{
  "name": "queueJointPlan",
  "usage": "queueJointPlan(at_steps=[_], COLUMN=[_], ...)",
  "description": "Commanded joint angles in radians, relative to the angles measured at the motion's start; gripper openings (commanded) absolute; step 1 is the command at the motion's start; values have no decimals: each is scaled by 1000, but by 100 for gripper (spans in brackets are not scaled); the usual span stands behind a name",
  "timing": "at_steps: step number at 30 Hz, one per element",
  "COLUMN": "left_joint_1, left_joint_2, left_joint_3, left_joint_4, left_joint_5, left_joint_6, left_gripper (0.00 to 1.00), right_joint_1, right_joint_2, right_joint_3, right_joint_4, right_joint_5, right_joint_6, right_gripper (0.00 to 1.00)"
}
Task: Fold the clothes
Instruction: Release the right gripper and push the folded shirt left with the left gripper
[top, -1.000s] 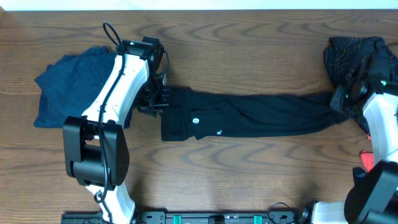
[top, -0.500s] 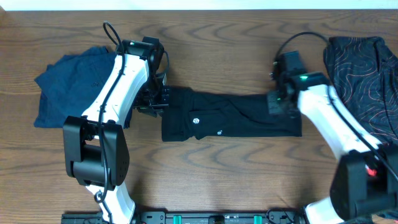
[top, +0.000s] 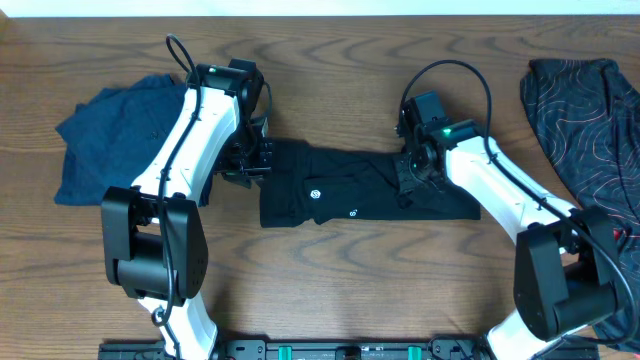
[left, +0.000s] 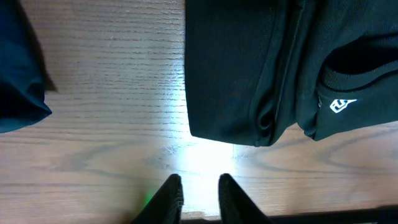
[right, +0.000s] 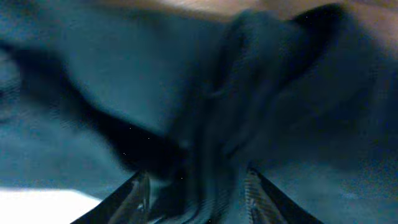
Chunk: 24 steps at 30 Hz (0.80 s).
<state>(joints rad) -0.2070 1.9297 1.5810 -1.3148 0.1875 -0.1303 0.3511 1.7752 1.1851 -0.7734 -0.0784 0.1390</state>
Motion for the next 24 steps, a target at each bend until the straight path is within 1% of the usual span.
queueJointPlan(at_steps=[1, 2, 4, 8, 9, 11, 13, 16, 17, 24], left_joint_1=[-2, -2, -2, -2, -2, -2, -2, -2, -2, -27], left_joint_2=[-9, -9, -9, -4, -3, 4, 15, 34, 40, 76], left_joint_3=[8, 7, 6, 2, -7, -29, -53, -99, -111, -183], left_joint_4=[2, 8, 19, 61, 86, 131, 170, 237, 257, 405], left_joint_5=[7, 7, 7, 8, 8, 8, 24, 184, 217, 273], left_joint_6=[2, 2, 2, 2, 2, 3, 7, 110, 122, 123], left_gripper=[30, 30, 35, 47, 50, 57, 59, 59, 59, 60], right_joint_1=[3, 2, 0, -7, -13, -33, -59, -102, -117, -165], right_joint_2=[-52, -61, -95, -201, -235, -299, -354, -408, -418, -415], right_joint_3=[6, 6, 8, 38, 48, 63, 64, 64, 64, 63], right_joint_4=[-18, -24, -25, -35, -40, -52, -57, -79, -91, -147], right_joint_5=[-112, -102, -26, 133, 169, 217, 220, 220, 220, 220], right_joint_6=[-78, -77, -67, -27, -10, 27, 42, 47, 48, 48], right_gripper=[48, 47, 47, 53, 60, 68, 73, 73, 73, 73])
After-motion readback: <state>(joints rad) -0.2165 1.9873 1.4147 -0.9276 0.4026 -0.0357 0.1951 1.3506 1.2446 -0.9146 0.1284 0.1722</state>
